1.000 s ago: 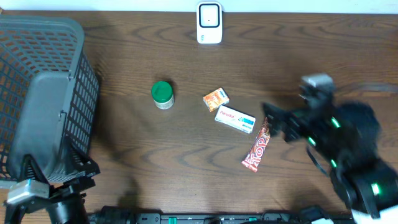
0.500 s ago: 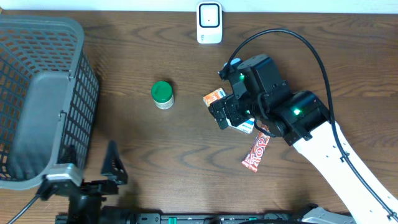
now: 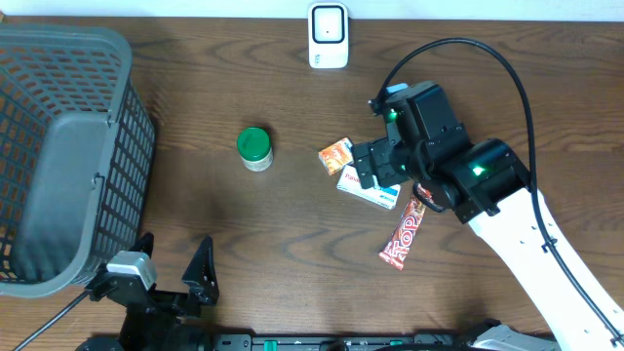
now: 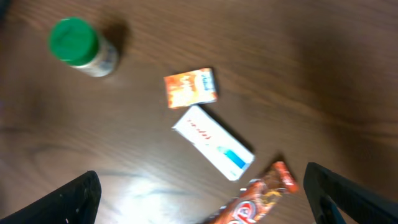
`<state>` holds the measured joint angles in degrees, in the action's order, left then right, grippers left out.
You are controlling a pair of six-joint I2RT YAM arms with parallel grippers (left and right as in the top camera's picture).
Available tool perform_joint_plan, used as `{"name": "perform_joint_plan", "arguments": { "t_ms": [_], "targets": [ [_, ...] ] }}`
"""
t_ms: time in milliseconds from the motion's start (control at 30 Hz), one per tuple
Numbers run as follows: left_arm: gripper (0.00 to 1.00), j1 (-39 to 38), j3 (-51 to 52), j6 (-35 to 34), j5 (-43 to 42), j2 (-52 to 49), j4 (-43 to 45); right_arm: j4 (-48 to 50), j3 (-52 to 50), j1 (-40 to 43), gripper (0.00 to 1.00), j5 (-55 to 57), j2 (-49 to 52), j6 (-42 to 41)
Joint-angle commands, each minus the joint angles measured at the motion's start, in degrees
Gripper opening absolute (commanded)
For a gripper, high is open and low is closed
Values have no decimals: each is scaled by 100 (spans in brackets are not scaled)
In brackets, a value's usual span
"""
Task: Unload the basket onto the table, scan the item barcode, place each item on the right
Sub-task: 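Move the right gripper over the Panadol box on the table, then lower the right gripper and grasp the Panadol box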
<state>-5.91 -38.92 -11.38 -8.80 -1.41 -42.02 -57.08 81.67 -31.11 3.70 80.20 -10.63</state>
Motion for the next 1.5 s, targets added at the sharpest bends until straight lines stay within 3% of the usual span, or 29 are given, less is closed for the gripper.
{"name": "perform_joint_plan", "arguments": {
  "t_ms": [0, 133, 233, 333, 500, 733, 900, 1467],
  "targets": [
    [94, -28, 9, 11, -85, -2, -203, -42, -201, -17, 99, 179, -48, 859],
    [94, -28, 9, 11, -85, -2, -627, 160, -610, -105, 99, 181, 116, 1539],
    [94, -28, 9, 11, -85, -2, -857, 595, -929, -116, 92, 179, 417, 2004],
    [94, -28, 9, 11, -85, -2, -855, 1034, -1178, -96, 99, -157, 905, 2393],
    [94, -28, 9, 11, -85, -2, -857, 1222, -1147, -59, 96, -354, 1690, 2844],
    [94, -28, 9, 11, -85, -2, -857, 1451, -1147, 208, 96, -385, 2022, 3104],
    [94, -28, 9, 11, -85, -2, -857, 1545, -1147, 603, 99, -994, 2175, 3152],
    [94, -28, 9, 11, -85, -2, -857, 1473, -1150, 1121, 94, -2173, 2216, 3585]
  ]
}}
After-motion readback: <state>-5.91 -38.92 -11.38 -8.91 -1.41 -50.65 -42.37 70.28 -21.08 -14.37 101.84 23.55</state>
